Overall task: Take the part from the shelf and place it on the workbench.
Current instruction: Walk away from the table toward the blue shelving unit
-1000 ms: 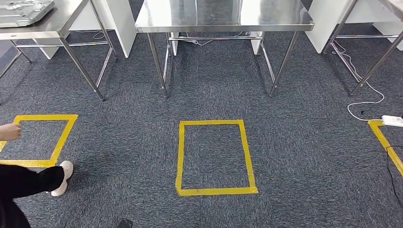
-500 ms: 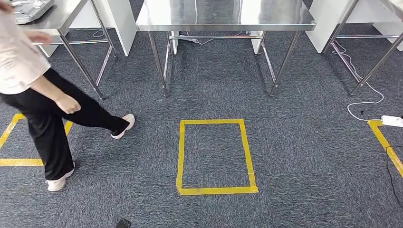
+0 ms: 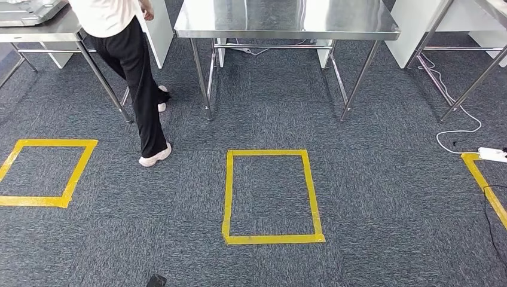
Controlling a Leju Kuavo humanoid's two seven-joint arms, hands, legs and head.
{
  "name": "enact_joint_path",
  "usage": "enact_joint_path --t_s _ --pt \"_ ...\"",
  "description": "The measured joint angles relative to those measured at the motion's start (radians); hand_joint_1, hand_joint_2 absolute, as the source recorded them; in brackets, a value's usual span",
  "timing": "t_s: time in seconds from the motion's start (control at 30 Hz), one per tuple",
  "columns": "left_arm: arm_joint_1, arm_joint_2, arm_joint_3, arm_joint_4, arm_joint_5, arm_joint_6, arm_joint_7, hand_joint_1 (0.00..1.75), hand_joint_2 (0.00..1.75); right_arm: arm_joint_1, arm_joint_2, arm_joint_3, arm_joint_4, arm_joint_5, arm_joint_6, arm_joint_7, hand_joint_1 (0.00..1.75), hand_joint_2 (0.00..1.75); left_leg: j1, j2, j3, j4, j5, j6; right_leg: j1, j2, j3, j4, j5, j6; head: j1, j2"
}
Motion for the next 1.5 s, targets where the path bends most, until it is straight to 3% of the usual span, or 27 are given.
enact_joint_path --t_s 0.07,0.1,0.13,0.2,0.23,0.27,0.3,0.37,0.43,0.5,0.57,0.6,0.63,0.67,0.7,0.77,0.83,0.87,1.0,1.17,1.3,1.5 --pt "0.0 0.0 0.0 0.0 0.001 0.0 0.0 0.0 0.0 0.002 -0.001 0.0 0.0 -0.001 0.0 0.0 0.0 1.75 0.003 0.001 -0.012 0.001 0.008 -0.005 -0.009 0.001 -0.058 0.128 -0.054 0.008 0.0 0.0" --pt "0.0 0.0 0.0 0.0 0.001 0.0 0.0 0.0 0.0 0.002 -0.002 0.0 0.0 -0.001 0.0 0.001 0.0 1.75 0.006 0.001 -0.017 0.002 0.012 -0.01 -0.015 0.001 -0.067 0.157 -0.06 0.019 0.0 0.0" --pt "0.0 -0.001 0.0 0.0 0.001 0.0 0.0 0.0 0.0 0.003 -0.003 0.0 0.0 -0.001 0.0 0.001 0.0 1.75 0.01 0.001 -0.024 0.004 0.016 -0.016 -0.022 0.0 -0.055 0.142 -0.048 0.034 0.0 0.0" --pt "0.0 0.0 0.0 0.0 0.001 0.0 -0.002 0.0 0.0 0.001 -0.003 0.0 0.0 -0.002 0.001 0.001 0.0 1.75 0.021 0.0 -0.039 0.016 0.02 -0.034 -0.04 -0.003 0.022 0.008 0.002 0.069 0.002 0.0" --pt "0.0 0.001 0.0 -0.001 0.002 0.0 -0.002 0.0 0.0 0.0 -0.003 0.0 0.001 -0.003 0.002 0.001 0.0 1.75 0.024 -0.001 -0.048 0.024 0.02 -0.045 -0.042 -0.004 0.056 -0.048 0.028 0.08 0.005 0.0" --pt "0.0 0.002 0.0 -0.001 0.002 0.0 -0.004 0.0 0.0 -0.001 -0.002 0.001 0.001 -0.003 0.002 0.001 0.0 1.75 0.024 -0.002 -0.053 0.036 0.019 -0.057 -0.043 -0.004 0.072 -0.083 0.044 0.082 0.006 0.0" --pt "0.0 0.003 0.0 -0.001 0.003 0.0 -0.006 0.0 0.0 -0.002 -0.002 0.001 0.002 -0.003 0.003 0.001 0.0 1.75 0.022 -0.003 -0.059 0.047 0.017 -0.067 -0.044 -0.002 0.072 -0.089 0.047 0.073 0.005 0.0" --pt "0.0 0.002 0.0 -0.001 0.003 0.001 -0.008 0.0 0.0 -0.002 -0.002 0.002 0.002 -0.004 0.004 0.001 0.0 1.75 0.025 -0.003 -0.067 0.059 0.016 -0.081 -0.042 0.003 0.048 -0.07 0.044 0.039 -0.003 0.0" --pt "0.002 0.002 0.0 -0.001 0.002 0.002 -0.009 0.0 0.0 -0.003 -0.001 0.003 0.002 -0.004 0.004 0.001 0.0 1.75 0.033 -0.002 -0.078 0.073 0.0 -0.085 -0.043 0.001 0.038 -0.065 0.045 0.013 -0.009 0.0" --pt "0.004 0.002 0.0 0.0 0.0 0.003 -0.01 0.0 0.0 -0.002 -0.001 0.004 0.002 -0.005 0.004 0.001 0.0 1.75 0.034 -0.003 -0.103 0.139 -0.068 -0.082 -0.038 -0.001 0.028 -0.066 0.057 -0.004 -0.01 0.0" --pt "0.005 0.002 0.0 0.0 0.0 0.005 -0.011 0.0 0.0 -0.001 -0.002 0.005 0.002 -0.005 0.003 0.001 0.0 1.75 0.03 -0.005 -0.145 0.269 -0.158 -0.079 -0.027 -0.002 0.018 -0.065 0.068 -0.016 -0.011 0.0" --pt "0.005 0.002 0.0 0.0 -0.001 0.005 -0.011 0.0 0.0 0.0 -0.002 0.005 0.002 -0.005 0.003 0.001 0.0 1.75 0.027 -0.006 -0.163 0.33 -0.188 -0.076 -0.021 -0.002 0.013 -0.064 0.073 -0.02 -0.011 0.0" --pt "0.005 0.002 0.0 0.0 -0.001 0.006 -0.011 0.0 0.0 0.001 -0.002 0.006 0.002 -0.005 0.003 0.001 0.0 1.75 0.024 -0.006 -0.169 0.368 -0.2 -0.071 -0.014 -0.002 0.009 -0.064 0.077 -0.022 -0.011 0.0" --pt "0.006 0.002 0.0 0.0 -0.001 0.007 -0.01 0.0 0.0 0.003 -0.002 0.006 0.002 -0.006 0.004 0.001 0.0 1.75 0.019 -0.006 -0.156 0.368 -0.194 -0.062 -0.007 -0.002 0.005 -0.063 0.08 -0.023 -0.011 0.0" --pt "0.006 0.002 0.0 0.0 -0.001 0.008 -0.01 0.0 0.0 0.004 -0.002 0.006 0.002 -0.006 0.004 0.001 0.0 1.75 0.012 -0.007 -0.124 0.33 -0.172 -0.049 -0.001 -0.001 0.004 -0.063 0.081 -0.024 -0.011 0.0" --pt "0.005 0.004 0.0 0.0 -0.001 0.009 -0.009 0.0 0.0 0.005 0.002 0.006 0.002 -0.007 0.004 0.0 0.0 1.75 -0.006 -0.013 -0.037 0.198 -0.124 -0.012 0.01 -0.001 0.005 -0.063 0.083 -0.024 -0.009 0.0" --pt "0.005 0.007 0.0 0.0 -0.001 0.01 -0.008 0.0 0.0 0.004 0.005 0.006 0.003 -0.01 0.003 0.0 0.0 1.75 -0.023 -0.011 0.01 0.116 -0.103 0.01 0.01 -0.001 0.005 -0.065 0.085 -0.021 -0.006 0.0" --pt "0.005 0.008 0.0 0.0 -0.001 0.01 -0.008 0.0 0.0 0.003 0.007 0.007 0.003 -0.011 0.002 0.0 0.0 1.75 -0.028 -0.008 0.015 0.104 -0.102 0.013 0.009 -0.002 0.005 -0.066 0.087 -0.018 -0.004 0.0" --pt "0.003 0.006 0.0 0.0 -0.001 0.011 -0.008 0.0 0.0 0.002 0.005 0.007 0.003 -0.011 0.002 0.0 0.0 1.75 -0.034 -0.006 0.018 0.079 -0.092 -0.029 0.014 -0.005 -0.002 -0.071 0.091 -0.018 -0.003 0.0" --pt "0.004 0.002 0.0 0.0 -0.001 0.011 -0.006 0.0 0.0 0.002 0.001 0.007 0.004 -0.009 0.002 0.0 0.0 1.75 -0.038 -0.005 0.016 0.079 -0.09 -0.021 0.012 -0.005 -0.007 -0.077 0.096 -0.011 -0.003 0.0" --pt "0.004 0.001 0.0 0.0 -0.001 0.011 -0.002 0.0 0.0 0.002 -0.002 0.007 0.004 -0.009 0.002 0.0 0.0 0.0 -0.04 -0.005 0.014 0.08 -0.088 -0.017 0.011 -0.005 -0.005 -0.081 0.101 -0.005 -0.003 0.0" --pt "0.004 0.001 0.0 0.0 -0.001 0.009 -0.001 0.0 0.0 0.002 -0.003 0.011 0.004 0.0 0.027 -0.001 0.0 0.0 -0.042 -0.006 0.01 0.08 -0.085 -0.013 0.007 -0.005 -0.004 -0.081 0.104 -0.001 -0.003 0.0"
